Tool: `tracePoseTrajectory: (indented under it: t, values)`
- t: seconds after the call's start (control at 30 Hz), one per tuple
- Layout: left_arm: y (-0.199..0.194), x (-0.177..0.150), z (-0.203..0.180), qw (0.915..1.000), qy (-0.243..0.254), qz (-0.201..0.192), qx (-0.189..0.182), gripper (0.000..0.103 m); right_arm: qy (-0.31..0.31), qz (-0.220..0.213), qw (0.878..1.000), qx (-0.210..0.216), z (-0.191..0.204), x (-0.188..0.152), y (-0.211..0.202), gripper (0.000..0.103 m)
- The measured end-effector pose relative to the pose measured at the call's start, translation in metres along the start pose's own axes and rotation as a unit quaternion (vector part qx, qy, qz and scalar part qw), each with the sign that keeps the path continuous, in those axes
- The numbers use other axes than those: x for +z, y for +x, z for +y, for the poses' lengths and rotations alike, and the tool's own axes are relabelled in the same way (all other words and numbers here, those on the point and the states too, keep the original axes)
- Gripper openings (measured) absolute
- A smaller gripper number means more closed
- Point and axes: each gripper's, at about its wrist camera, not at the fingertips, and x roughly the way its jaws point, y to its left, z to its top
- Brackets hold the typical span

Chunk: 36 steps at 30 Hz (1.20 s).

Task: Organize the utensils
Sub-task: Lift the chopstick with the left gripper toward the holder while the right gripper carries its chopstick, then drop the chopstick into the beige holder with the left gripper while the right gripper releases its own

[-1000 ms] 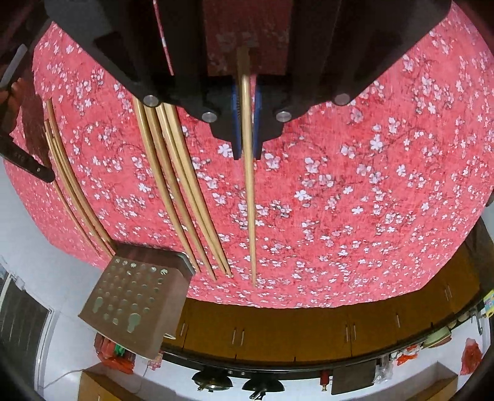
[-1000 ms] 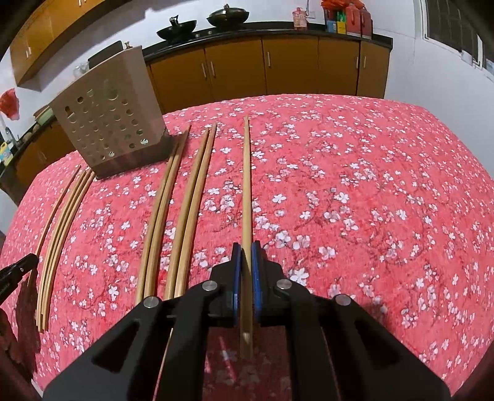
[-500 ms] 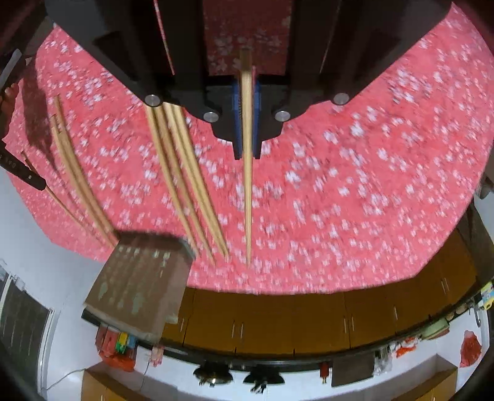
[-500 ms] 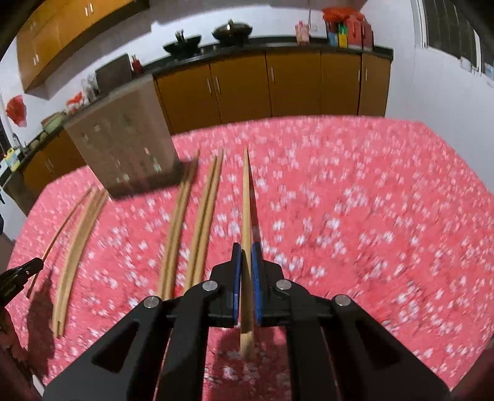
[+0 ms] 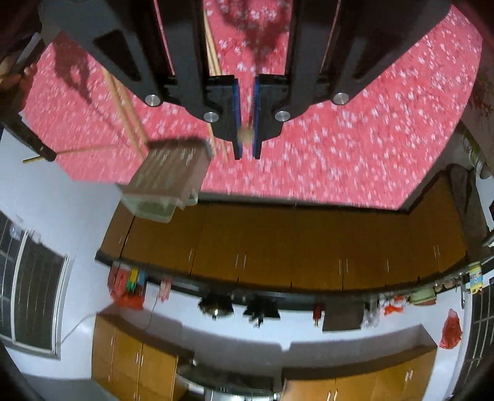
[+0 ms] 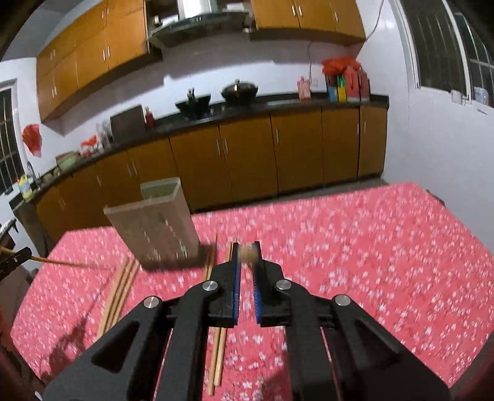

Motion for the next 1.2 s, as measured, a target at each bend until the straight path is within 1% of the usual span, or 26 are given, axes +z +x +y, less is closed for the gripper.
tracePoseTrajectory:
  t: [0.1,0.27,0.3,0.4,0.43,0.57,0.63,0.73,0.83,0.9,1.0,1.2]
  values:
    - [-0.008,0.015,-0.001,0.9997,0.000,-0.024,0.000,0.007,0.000,-0.016,1.000,-0.001,0.001,0.011,-0.004,0.008]
    - [-0.014,0.036,0.001,0.9990,0.004,-0.044,0.005,0.007,0.002,-0.035,0.999,-0.003,0.003,0.029,-0.007,0.008]
    - [-0.015,0.045,0.001,0.9987,0.004,-0.050,0.007,0.007,0.003,-0.041,0.999,0.000,0.005,0.035,-0.008,0.008]
    - [-0.024,0.067,-0.003,0.9971,0.005,-0.076,0.006,0.007,0.005,-0.072,0.997,0.013,0.011,0.059,-0.017,0.007]
    - [-0.027,0.076,-0.005,0.9962,0.004,-0.087,0.004,0.007,0.007,-0.088,0.996,0.021,0.016,0.071,-0.022,0.008]
    - [-0.042,0.112,-0.020,0.9898,-0.003,-0.142,-0.009,0.007,0.010,-0.136,0.989,0.048,0.030,0.100,-0.037,0.008]
    - [-0.047,0.123,-0.028,0.9863,-0.009,-0.163,-0.021,0.007,0.013,-0.152,0.986,0.067,0.038,0.111,-0.040,0.007]
    - [-0.048,0.133,-0.043,0.9811,-0.021,-0.188,-0.041,0.007,0.012,-0.156,0.984,0.089,0.047,0.118,-0.037,0.008]
    - [-0.042,0.136,-0.055,0.9773,-0.029,-0.203,-0.054,0.007,0.002,-0.147,0.984,0.101,0.057,0.118,-0.027,0.008]
    - [-0.032,0.136,-0.064,0.9770,-0.028,-0.203,-0.060,0.007,-0.010,-0.136,0.985,0.103,0.063,0.113,-0.017,0.008]
    - [-0.011,0.130,-0.078,0.9795,-0.019,-0.191,-0.063,0.007,-0.022,-0.115,0.988,0.103,0.072,0.106,-0.004,0.008]
    - [0.038,0.113,-0.093,0.9872,-0.007,-0.143,-0.071,0.007,-0.020,-0.073,0.991,0.106,0.074,0.095,0.018,0.008]
